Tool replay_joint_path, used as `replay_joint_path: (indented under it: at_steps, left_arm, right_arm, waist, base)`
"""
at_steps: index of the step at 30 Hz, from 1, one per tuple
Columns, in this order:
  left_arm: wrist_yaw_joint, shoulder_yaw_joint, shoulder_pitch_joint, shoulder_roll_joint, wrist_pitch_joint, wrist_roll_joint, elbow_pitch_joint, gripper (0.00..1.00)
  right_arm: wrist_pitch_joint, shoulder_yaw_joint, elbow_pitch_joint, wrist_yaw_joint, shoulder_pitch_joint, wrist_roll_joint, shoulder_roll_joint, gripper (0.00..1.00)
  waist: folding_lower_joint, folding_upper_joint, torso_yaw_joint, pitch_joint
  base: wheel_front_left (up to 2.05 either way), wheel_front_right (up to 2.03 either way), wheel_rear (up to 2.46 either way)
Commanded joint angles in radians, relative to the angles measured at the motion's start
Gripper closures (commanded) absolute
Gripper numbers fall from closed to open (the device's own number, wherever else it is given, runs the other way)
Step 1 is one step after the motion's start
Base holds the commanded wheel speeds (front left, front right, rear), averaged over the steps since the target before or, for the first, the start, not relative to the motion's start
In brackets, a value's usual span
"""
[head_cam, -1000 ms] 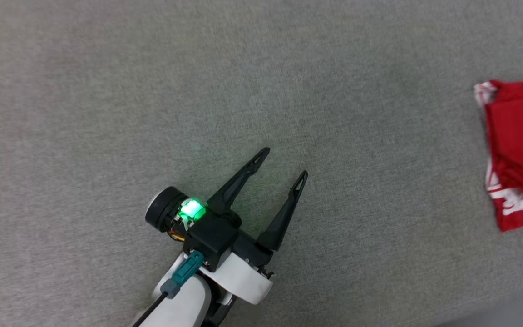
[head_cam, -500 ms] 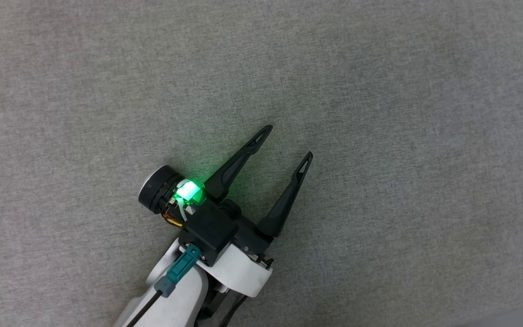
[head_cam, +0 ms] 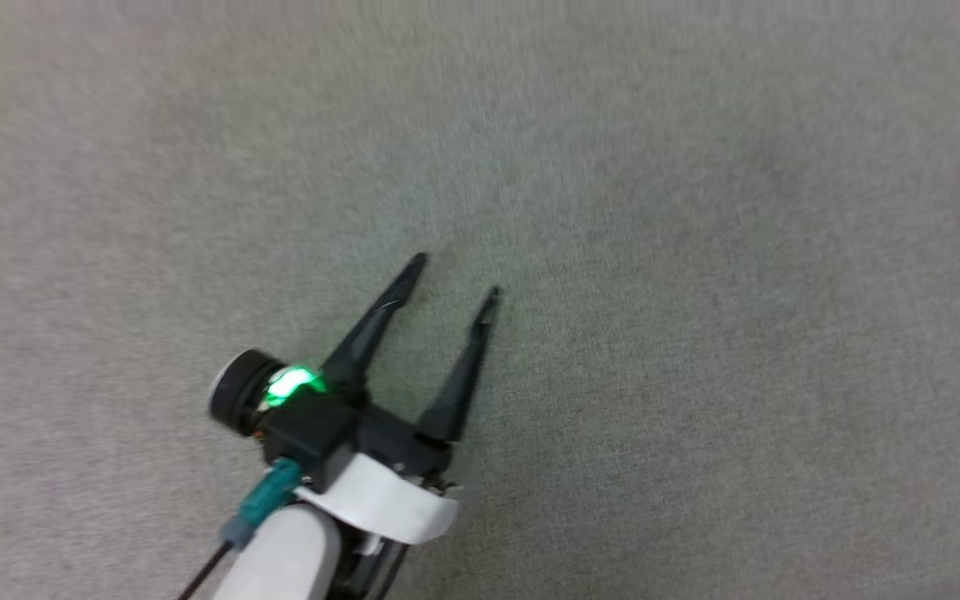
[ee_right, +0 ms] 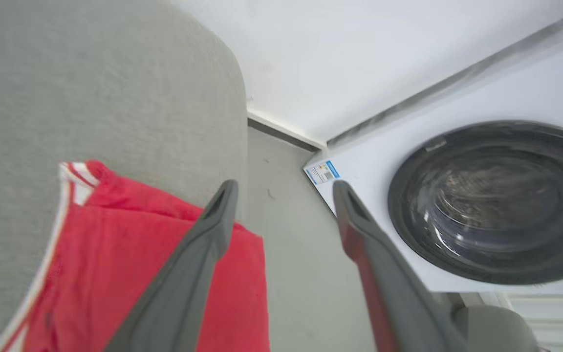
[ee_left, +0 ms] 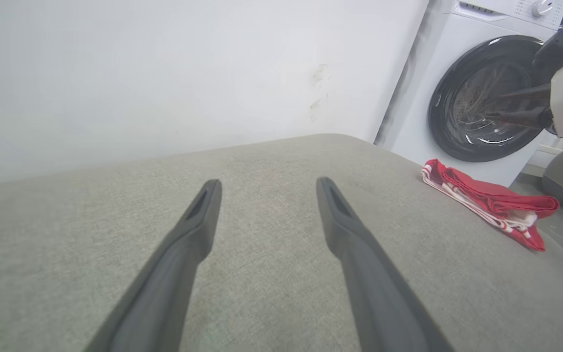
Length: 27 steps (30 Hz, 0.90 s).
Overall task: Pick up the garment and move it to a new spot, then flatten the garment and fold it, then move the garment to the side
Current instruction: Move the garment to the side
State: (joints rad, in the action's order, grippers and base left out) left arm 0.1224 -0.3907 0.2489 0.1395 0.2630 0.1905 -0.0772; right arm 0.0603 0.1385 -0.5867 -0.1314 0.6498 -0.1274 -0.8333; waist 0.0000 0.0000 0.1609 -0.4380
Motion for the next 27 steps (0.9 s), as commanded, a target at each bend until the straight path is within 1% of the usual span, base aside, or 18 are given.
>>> replay_joint_path:
  at_steps: [1,3,5,8,12,15,19,21,27]
  left_arm:
    - [-0.004,0.023,-0.025,0.000,0.002,0.008,-0.005,0.00]
    - [-0.009,0.065,-0.054,-0.006,0.002,0.018,-0.016,0.00]
    - [-0.019,0.101,-0.081,0.006,0.002,0.000,-0.021,0.00]
    - [-0.034,0.168,-0.130,-0.015,0.002,0.021,-0.032,0.00]
    - [-0.050,0.240,-0.184,-0.027,0.002,0.016,-0.034,0.00]
    - [-0.046,0.282,-0.215,-0.040,0.002,0.025,-0.034,0.00]
    - [-0.033,0.312,-0.245,-0.049,0.002,0.019,-0.011,0.00]
    - [-0.027,0.326,-0.261,-0.054,0.002,0.026,0.007,0.00]
    - [-0.012,0.347,-0.303,-0.068,0.002,0.030,0.063,0.00]
  right_arm:
    - [-0.012,-0.013,0.036,0.001,-0.013,-0.017,0.026,0.00]
    - [-0.027,-0.053,0.104,0.001,-0.036,-0.065,0.085,0.00]
    - [-0.032,-0.083,0.181,0.001,-0.077,-0.115,0.150,0.00]
    - [-0.047,-0.126,0.318,0.001,-0.152,-0.168,0.222,0.00]
    - [-0.054,-0.177,0.485,0.001,-0.275,-0.213,0.347,0.00]
    - [-0.063,-0.199,0.582,0.001,-0.366,-0.238,0.435,0.00]
    - [-0.104,-0.199,0.641,0.001,-0.469,-0.242,0.520,0.00]
    - [-0.126,-0.198,0.651,0.001,-0.505,-0.243,0.549,0.00]
    - [-0.199,-0.174,0.612,0.001,-0.593,-0.217,0.620,0.00]
  waist:
    - [0.0000,0.0000,-0.026,0.084]
    - [0.0000,0.0000,-0.040,0.126]
    - [0.0000,0.0000,-0.057,0.168]
    - [0.0000,0.0000,-0.084,0.222]
    - [0.0000,0.0000,-0.123,0.280]
    - [0.0000,0.0000,-0.150,0.306]
    - [0.0000,0.0000,-0.176,0.338]
    - [0.0000,0.0000,-0.185,0.351]
    - [0.0000,0.0000,-0.196,0.384]
  base:
    - [0.00,0.00,0.00]
    - [0.00,0.00,0.00]
    - [0.00,0.00,0.00]
    - [0.00,0.00,0.00]
    - [0.00,0.00,0.00]
    - [0.00,0.00,0.00]
    - [0.00,0.00,0.00]
    - [0.00,0.00,0.00]
    - [0.00,0.00,0.00]
